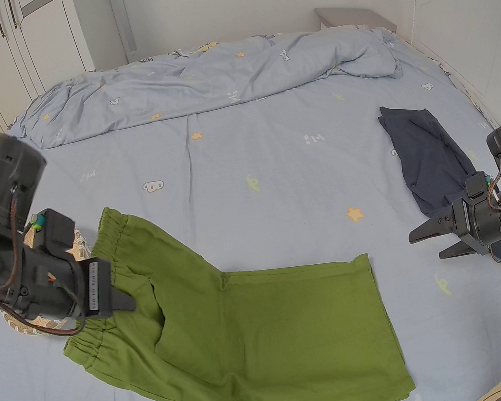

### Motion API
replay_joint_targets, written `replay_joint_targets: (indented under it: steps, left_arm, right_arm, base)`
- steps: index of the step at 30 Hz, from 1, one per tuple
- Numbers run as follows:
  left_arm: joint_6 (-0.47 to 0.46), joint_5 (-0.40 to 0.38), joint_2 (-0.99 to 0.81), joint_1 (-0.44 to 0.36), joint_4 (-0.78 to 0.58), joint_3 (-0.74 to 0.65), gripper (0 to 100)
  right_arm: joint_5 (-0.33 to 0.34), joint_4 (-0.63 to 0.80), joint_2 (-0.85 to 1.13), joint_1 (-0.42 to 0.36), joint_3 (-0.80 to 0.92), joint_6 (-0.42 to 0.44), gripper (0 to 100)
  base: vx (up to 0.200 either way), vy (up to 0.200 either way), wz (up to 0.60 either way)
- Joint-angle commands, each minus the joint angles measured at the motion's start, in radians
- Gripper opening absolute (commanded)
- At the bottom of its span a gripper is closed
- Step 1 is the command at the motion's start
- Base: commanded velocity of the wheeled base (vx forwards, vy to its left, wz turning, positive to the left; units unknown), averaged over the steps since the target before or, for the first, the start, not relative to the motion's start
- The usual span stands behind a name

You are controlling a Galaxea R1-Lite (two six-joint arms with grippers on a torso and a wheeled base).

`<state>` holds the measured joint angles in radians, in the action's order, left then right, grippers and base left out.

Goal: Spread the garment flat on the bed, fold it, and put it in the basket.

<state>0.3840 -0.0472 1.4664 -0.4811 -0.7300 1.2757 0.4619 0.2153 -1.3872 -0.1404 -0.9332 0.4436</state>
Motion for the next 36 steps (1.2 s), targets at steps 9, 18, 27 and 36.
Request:
replay_joint_targets:
  steps: [9,18,27,36]
  left_arm:
    - [0.157,0.116,0.213,-0.37,-0.019,0.217,0]
    - [0.214,0.11,0.281,-0.427,-0.019,0.306,0]
    - [0.26,0.116,0.374,-0.484,-0.008,0.347,0]
    - [0.342,0.115,0.525,-0.522,0.011,0.502,0]
  right_arm:
    - [-0.002,-0.001,-0.003,0.002,0.001,0.0,100]
    - [-0.043,-0.002,-0.003,-0.001,0.001,-0.003,100]
    - [-0.046,-0.004,-0.007,-0.001,0.002,-0.003,100]
    - [-0.046,-0.004,-0.007,-0.001,0.002,-0.003,100]
  base:
    - [0.0,0.0,0.0]
    - [0.0,0.0,0.0]
    - [0.0,0.0,0.0]
    - [0.0,0.0,0.0]
